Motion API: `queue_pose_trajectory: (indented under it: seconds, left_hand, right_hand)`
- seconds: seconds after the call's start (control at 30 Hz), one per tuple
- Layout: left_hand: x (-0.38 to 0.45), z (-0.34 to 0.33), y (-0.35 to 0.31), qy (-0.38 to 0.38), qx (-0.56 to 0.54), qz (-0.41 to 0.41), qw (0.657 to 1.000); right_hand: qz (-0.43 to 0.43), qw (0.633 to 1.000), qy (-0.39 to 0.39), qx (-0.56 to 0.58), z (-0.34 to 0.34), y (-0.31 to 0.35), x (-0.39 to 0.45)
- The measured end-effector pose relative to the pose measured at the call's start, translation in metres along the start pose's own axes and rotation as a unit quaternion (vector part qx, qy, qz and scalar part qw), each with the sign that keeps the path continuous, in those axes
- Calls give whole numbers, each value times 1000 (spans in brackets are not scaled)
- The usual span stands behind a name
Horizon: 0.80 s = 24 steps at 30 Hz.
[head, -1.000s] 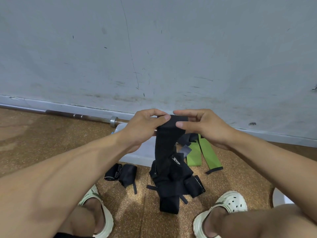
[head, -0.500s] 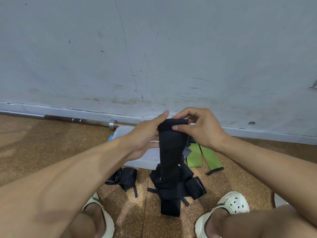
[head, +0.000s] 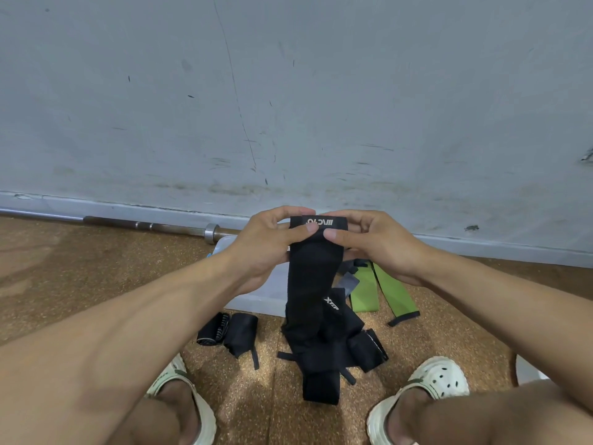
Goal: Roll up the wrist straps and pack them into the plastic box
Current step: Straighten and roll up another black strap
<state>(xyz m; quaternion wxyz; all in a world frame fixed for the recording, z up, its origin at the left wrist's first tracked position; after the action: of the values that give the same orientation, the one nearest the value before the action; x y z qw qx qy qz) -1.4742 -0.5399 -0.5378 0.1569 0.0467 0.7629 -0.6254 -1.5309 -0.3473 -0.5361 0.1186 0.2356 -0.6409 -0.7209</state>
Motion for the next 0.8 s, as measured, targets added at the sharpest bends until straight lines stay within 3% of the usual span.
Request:
queue_pose_trajectory:
  seconds: [0.2,0.5,0.8]
  left_hand:
    - [-2,-3,1,-3,-17,23,1000]
    - [-6,-5,1,60,51,86,993]
    - [0,2,-2,7,22,40,999]
  right_hand:
    - [38,997,-64,-11,-1,1,-1]
    - [106,986,-117,-58,-1,1,-1]
    - [40,998,-45,-18,5,4,0]
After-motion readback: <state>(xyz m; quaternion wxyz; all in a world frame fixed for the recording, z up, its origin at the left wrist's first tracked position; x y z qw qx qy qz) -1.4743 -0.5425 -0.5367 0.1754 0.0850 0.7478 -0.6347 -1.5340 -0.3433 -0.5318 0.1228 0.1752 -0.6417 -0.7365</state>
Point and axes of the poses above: each hand's wrist, its own x-axis towards the middle knuckle, its own z-axis out of the back of the hand, y = z × x, the point moved 1 cm from there along x, towards the middle knuckle, and after that the axes turned 8 degrees about -y, right-handed, at the moved point
